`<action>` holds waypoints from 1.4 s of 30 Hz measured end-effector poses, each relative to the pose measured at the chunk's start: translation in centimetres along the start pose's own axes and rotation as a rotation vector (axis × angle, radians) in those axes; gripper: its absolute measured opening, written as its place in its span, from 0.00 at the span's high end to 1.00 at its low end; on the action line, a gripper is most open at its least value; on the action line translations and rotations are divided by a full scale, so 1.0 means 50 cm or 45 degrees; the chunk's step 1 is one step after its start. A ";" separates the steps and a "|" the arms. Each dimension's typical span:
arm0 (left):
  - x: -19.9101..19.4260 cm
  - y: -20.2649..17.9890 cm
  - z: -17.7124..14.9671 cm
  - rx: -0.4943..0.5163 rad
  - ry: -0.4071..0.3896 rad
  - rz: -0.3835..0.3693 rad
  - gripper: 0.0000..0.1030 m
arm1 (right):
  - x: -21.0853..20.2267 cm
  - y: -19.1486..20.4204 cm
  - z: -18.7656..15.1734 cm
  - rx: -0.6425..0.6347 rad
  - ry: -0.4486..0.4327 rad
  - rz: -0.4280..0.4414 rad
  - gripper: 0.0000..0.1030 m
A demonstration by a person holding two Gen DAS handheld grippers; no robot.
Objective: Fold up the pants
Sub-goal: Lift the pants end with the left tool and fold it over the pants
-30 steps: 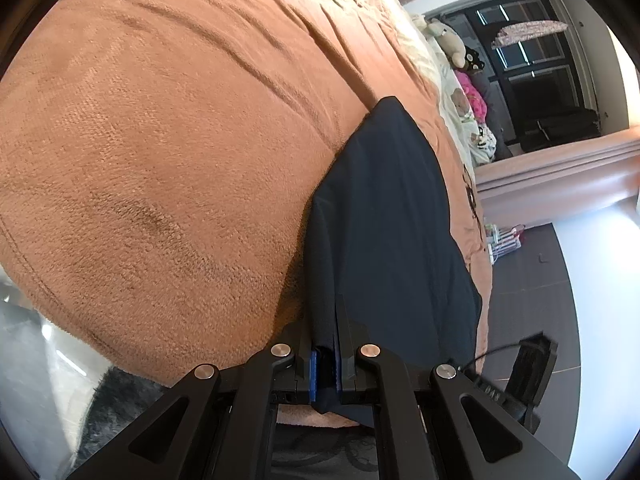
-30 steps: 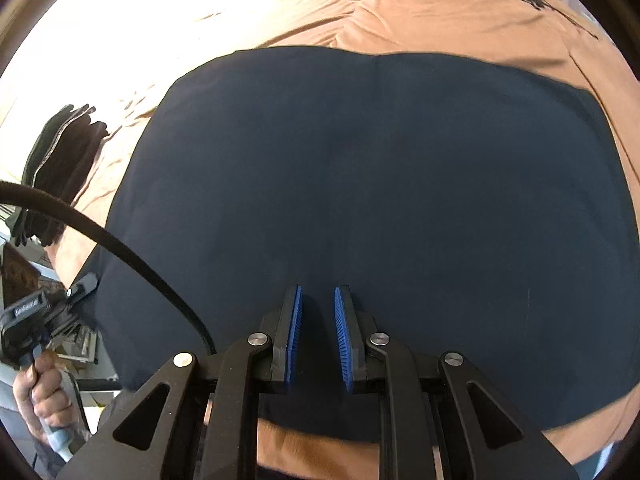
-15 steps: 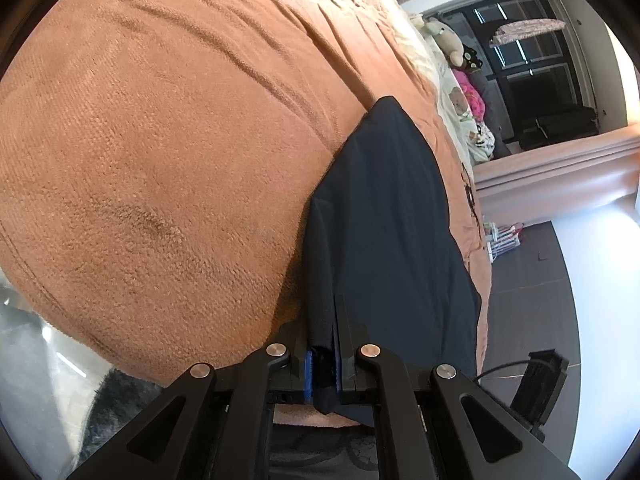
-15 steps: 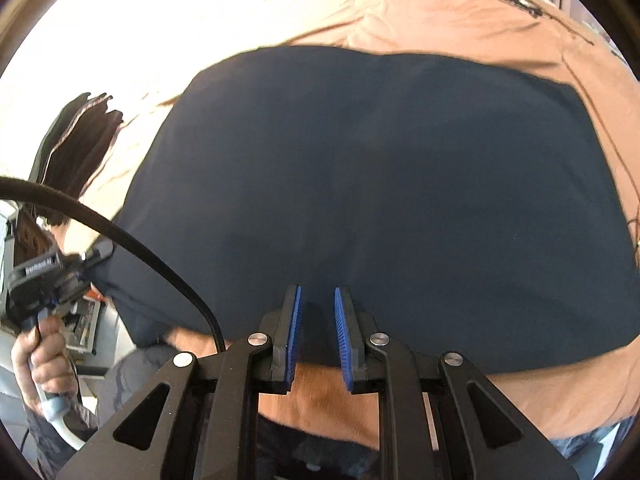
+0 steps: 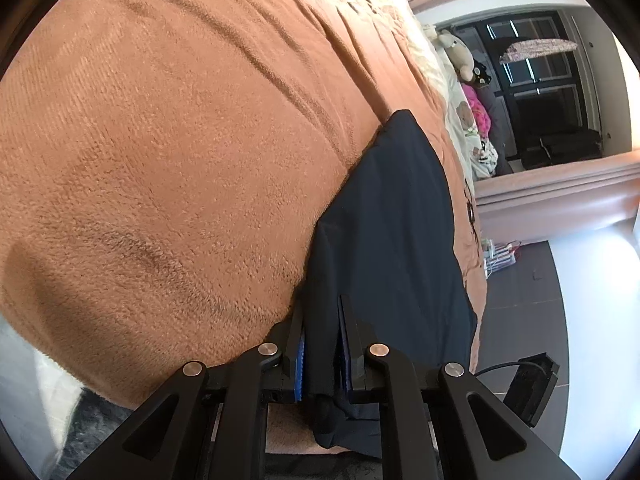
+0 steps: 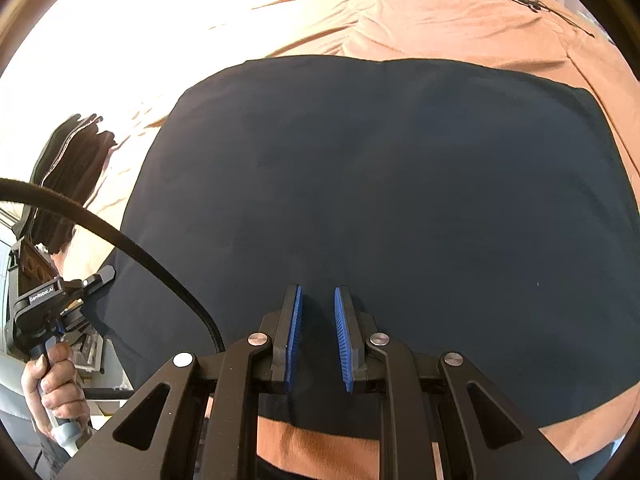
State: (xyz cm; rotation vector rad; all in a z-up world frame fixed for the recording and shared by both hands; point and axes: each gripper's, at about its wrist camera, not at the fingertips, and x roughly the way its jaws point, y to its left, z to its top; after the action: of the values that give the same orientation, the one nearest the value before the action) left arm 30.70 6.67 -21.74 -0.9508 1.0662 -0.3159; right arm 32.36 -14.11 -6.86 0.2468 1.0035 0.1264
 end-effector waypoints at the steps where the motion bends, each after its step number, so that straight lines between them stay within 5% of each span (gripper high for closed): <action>1: -0.001 -0.001 -0.001 0.005 0.000 0.000 0.88 | 0.002 0.001 0.002 0.001 -0.005 -0.001 0.86; 15: -0.029 -0.067 -0.001 0.100 -0.029 -0.013 0.94 | 0.001 -0.012 -0.042 -0.015 0.003 0.009 0.88; 30: -0.059 -0.316 -0.005 0.391 -0.072 -0.073 0.94 | -0.052 -0.092 -0.082 0.065 -0.017 0.167 0.90; 42: -0.011 -0.509 -0.036 0.647 -0.032 -0.083 0.94 | -0.177 -0.222 -0.089 0.202 -0.188 0.237 0.90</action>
State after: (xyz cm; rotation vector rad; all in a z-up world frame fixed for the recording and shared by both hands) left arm 34.21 -8.67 -1.66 -0.5309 0.8725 -0.5948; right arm 23.80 -26.09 -4.79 0.4884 0.8430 0.1951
